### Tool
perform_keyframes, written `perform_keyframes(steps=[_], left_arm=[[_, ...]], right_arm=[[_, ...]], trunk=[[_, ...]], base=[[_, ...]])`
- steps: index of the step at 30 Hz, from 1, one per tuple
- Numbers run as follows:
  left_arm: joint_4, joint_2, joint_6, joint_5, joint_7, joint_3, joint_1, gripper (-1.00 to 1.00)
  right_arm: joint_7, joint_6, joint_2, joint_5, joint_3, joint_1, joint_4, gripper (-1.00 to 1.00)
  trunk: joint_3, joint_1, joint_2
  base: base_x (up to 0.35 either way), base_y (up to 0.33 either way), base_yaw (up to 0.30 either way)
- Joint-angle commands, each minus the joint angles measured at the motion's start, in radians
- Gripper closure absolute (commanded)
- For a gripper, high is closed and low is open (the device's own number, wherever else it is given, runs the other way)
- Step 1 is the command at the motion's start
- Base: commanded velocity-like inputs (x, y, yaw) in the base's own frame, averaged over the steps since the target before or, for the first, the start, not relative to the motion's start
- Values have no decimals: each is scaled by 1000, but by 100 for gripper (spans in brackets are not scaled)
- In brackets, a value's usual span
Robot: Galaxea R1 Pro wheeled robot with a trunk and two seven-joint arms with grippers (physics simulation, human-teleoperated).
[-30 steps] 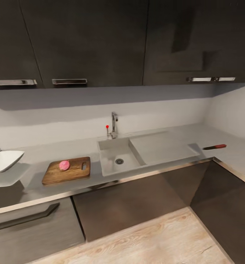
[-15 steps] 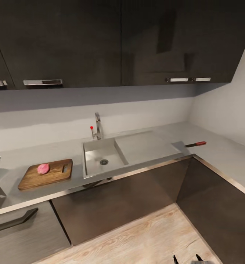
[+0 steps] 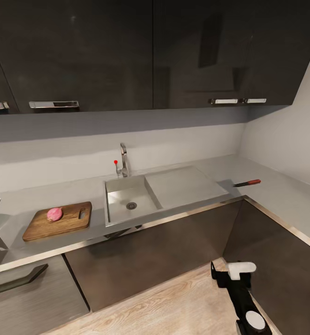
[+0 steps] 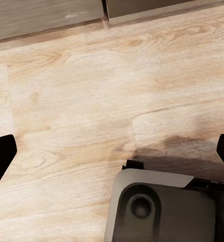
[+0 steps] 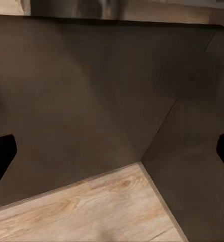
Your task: In the kitchen, take the Vidalia onion out of the sink, dice it on the chopping board with the paring knife, put the diced onion into the bowl on the countertop, then place both the paring knife and the chopping board into the sink.
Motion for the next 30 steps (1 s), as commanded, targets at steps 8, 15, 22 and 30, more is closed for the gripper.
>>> perform_keyframes(steps=[8, 15, 22, 30], left_arm=[[5, -5, -4, 9, 8, -8, 0, -100], [6, -9, -4, 9, 8, -8, 0, -100], [7, -12, -4, 9, 8, -9, 0, -100], [9, -14, -4, 9, 8, -9, 0, -100]], right_arm=[[-43, 278, -2, 12, 2, -301, -16, -100], [-84, 424, -11, 14, 2, -507, -15, -100], [-97, 508, -94, 13, 1, -626, 2, -100], [-56, 557, -317, -62, -3, -656, 11, -100]], trunk=[[-1, 0, -1], [-1, 0, -1], [-1, 0, -1], [-1, 0, -1]], base=[[0, 0, 0], [0, 0, 0], [0, -5, 0], [0, -170, 0]])
